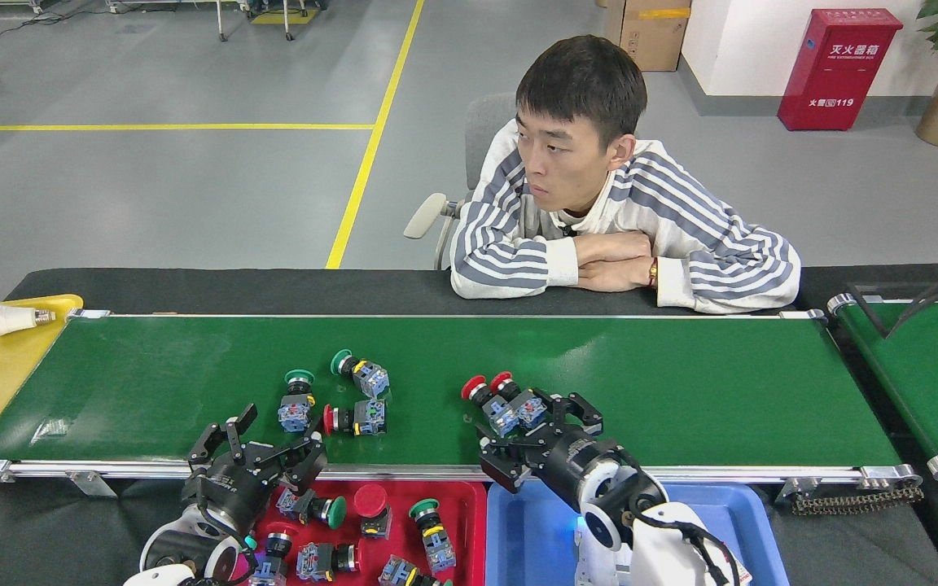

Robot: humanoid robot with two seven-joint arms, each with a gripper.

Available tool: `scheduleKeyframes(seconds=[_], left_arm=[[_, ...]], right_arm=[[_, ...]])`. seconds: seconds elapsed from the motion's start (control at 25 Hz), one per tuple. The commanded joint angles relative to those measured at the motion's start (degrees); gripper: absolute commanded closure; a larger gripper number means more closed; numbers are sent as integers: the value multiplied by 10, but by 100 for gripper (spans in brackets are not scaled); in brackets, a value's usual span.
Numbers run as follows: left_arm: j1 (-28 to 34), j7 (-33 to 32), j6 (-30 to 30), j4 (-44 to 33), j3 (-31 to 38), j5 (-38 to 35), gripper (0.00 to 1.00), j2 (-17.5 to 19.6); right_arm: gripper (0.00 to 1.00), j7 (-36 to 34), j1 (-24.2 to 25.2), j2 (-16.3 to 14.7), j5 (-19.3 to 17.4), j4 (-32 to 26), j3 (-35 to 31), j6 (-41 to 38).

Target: Pick switch part from conveyor to tray

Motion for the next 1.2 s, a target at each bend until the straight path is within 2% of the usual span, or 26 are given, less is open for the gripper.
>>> scheduleKeyframes(seconds=[0.0, 0.04, 0.12, 0.2, 0.24, 0.32, 0.44, 0.52, 0.56, 0.6, 0.64, 0.68, 0.84, 0.88, 0.92, 0.96, 1.0, 1.16], left_arm=[[-14, 6, 13, 6, -3, 0, 46, 5], [-14, 7, 13, 9, -3, 1, 56, 4], [-13, 8, 8, 10, -4, 3, 68, 4], [-7, 9, 3, 7, -5, 7, 75, 5], [-2, 10, -9, 4, -6, 9, 77, 5], [18, 10, -72, -27, -10, 20, 80, 1], [88, 9, -194, -128, -5, 37, 78, 5], [132, 9, -210, -180, 3, 39, 64, 1], [152, 9, -210, -201, 15, 39, 54, -2], [167, 9, -210, -214, 21, 40, 40, -3], [185, 9, -210, -228, 22, 41, 16, -3], [198, 9, -210, -237, 24, 42, 0, -6], [231, 9, -210, -256, 26, 56, 0, -11], [234, 9, -210, -256, 29, 58, 0, -11], [236, 9, -210, -257, 32, 59, 0, -11], [237, 9, -210, -257, 40, 59, 0, -13], [237, 9, -210, -259, 50, 59, 0, -16], [237, 9, -210, -271, 97, 59, 0, -30]], right_arm=[[2, -7, -21, 10, 0, 13, 5, 23], [5, -10, -25, 10, 0, 18, 15, 31], [23, -27, -30, 9, 0, 24, 34, 33], [63, -34, -32, 6, 1, 32, 56, 34], [73, -34, -35, 4, 1, 34, 59, 34], [86, -36, -34, 0, 0, 33, 60, 33], [95, -55, -34, -5, -1, 29, 60, 31], [96, -56, -32, -11, -2, 24, 60, 29], [97, -57, -29, -12, -3, 17, 60, 27], [98, -57, -25, -12, -4, 7, 62, 26], [98, -57, -16, -13, -4, -10, 63, 20], [98, -56, -5, -15, -4, -29, 66, 9], [98, -52, 43, -30, -3, -120, 101, -14], [97, -52, 53, -37, -3, -139, 120, -25], [85, -53, 59, -41, -3, -148, 131, -32], [46, -54, 64, -42, -3, -155, 141, -37], [0, -55, 70, -41, -3, -161, 147, -42], [0, -56, 93, -38, -4, -195, 155, -78]])
